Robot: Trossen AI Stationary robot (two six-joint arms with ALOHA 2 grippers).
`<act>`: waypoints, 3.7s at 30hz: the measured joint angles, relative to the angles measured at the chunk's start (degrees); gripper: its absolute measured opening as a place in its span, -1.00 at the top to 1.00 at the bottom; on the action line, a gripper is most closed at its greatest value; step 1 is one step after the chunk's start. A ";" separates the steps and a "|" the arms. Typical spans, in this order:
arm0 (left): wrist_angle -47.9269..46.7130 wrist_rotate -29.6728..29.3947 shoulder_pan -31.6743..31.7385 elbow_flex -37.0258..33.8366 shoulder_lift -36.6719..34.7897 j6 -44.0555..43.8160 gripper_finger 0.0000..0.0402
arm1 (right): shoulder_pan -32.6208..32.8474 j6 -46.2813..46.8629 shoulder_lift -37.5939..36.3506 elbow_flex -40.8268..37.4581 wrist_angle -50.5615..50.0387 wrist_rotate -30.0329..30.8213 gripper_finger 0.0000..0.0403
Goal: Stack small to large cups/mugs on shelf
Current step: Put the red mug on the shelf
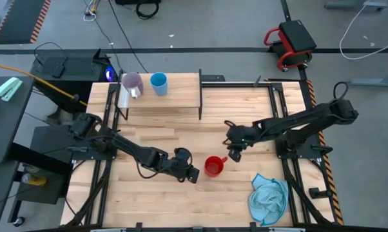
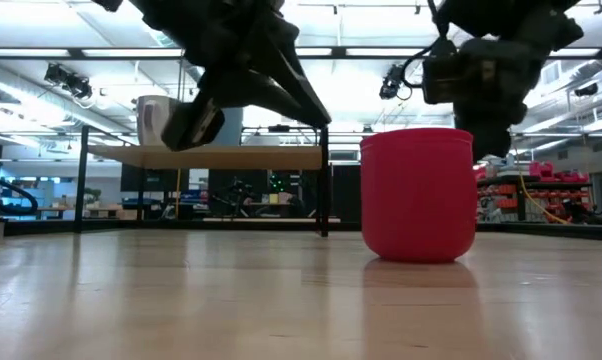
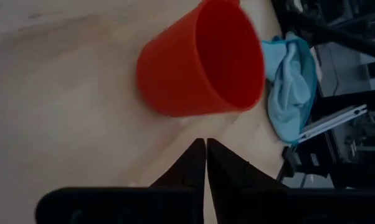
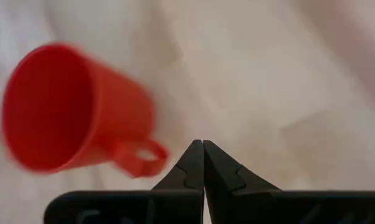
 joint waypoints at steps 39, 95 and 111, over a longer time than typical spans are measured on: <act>3.13 -0.14 -7.82 0.00 3.79 -10.50 0.84 | 6.02 -1.82 4.96 0.31 6.08 3.24 0.98; 1.24 -0.06 3.93 5.53 10.39 -2.24 0.87 | 15.31 4.34 15.48 0.76 24.15 -3.74 0.98; -7.67 -1.71 2.97 5.55 3.96 -3.26 0.85 | 17.37 7.30 9.84 0.76 15.86 1.34 0.87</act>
